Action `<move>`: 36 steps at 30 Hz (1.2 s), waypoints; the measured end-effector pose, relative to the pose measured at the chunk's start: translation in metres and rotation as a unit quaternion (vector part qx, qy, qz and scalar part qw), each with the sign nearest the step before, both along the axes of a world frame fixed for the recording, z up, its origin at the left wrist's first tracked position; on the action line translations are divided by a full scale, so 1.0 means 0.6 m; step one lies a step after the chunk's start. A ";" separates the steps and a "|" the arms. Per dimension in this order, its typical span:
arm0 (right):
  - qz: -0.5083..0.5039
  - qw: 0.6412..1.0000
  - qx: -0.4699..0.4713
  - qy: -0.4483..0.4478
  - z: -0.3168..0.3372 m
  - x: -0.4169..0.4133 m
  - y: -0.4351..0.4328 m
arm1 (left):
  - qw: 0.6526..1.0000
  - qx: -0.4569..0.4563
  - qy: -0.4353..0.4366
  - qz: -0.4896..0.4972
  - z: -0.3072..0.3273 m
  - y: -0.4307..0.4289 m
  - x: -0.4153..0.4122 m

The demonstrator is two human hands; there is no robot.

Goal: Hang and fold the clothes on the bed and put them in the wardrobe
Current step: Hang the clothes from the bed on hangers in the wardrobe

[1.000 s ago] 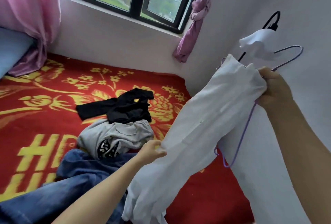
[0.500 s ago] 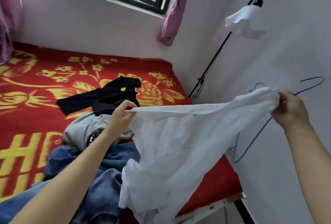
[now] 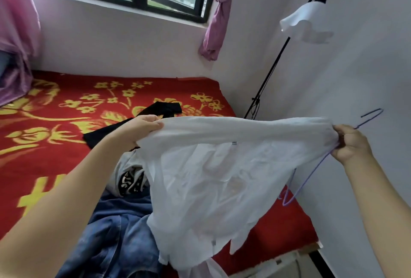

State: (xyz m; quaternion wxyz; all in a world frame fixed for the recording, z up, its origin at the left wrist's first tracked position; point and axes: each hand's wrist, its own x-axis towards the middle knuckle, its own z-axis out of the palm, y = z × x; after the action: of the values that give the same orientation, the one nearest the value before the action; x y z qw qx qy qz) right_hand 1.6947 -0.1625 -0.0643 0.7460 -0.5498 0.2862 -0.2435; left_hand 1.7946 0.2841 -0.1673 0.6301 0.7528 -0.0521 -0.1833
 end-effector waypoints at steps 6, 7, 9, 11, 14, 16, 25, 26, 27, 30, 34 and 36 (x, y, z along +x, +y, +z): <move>-0.010 0.998 0.058 -0.023 -0.013 0.015 0.000 | 0.929 -0.279 0.221 -0.105 -0.009 0.021 -0.013; -0.011 0.998 0.058 -0.028 -0.010 0.018 0.000 | 0.920 -0.306 0.219 -0.111 -0.012 0.018 -0.015; -0.015 0.997 0.060 -0.034 -0.004 0.025 0.003 | 0.908 -0.335 0.225 -0.114 -0.024 0.011 -0.021; -0.027 0.996 0.068 -0.044 -0.001 0.029 0.007 | 0.900 -0.336 0.255 -0.109 -0.039 0.001 -0.030; -0.053 0.996 0.058 -0.044 -0.004 0.030 0.009 | 0.897 -0.318 0.280 -0.127 -0.055 0.000 -0.045; -0.075 0.995 0.050 -0.038 -0.010 0.031 0.004 | 0.898 -0.307 0.270 -0.162 -0.060 0.002 -0.056; -0.111 0.993 0.025 -0.016 -0.040 0.054 -0.009 | 0.998 -0.035 0.054 0.006 -0.059 0.008 -0.092; -0.112 0.993 0.022 -0.017 -0.041 0.057 -0.005 | 0.999 0.017 0.003 0.027 -0.058 0.004 -0.099; -0.114 0.993 0.019 -0.017 -0.043 0.060 -0.002 | 0.996 0.060 -0.048 0.037 -0.056 -0.001 -0.106; -0.114 0.993 0.019 -0.009 -0.051 0.069 0.003 | 0.971 0.166 -0.168 0.030 -0.050 -0.012 -0.125; -0.113 0.993 0.022 -0.002 -0.064 0.077 0.003 | 0.923 0.248 -0.290 0.043 -0.047 -0.013 -0.144; -0.111 0.994 0.018 -0.009 -0.068 0.080 0.003 | 0.897 0.282 -0.332 0.078 -0.053 -0.013 -0.148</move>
State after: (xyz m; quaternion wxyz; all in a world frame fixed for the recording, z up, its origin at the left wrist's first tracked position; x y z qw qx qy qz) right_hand 1.7427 -0.1605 -0.1053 0.7267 -0.4992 0.3424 -0.3246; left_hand 1.7055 0.2761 -0.1989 0.3501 0.9174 -0.1457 0.1204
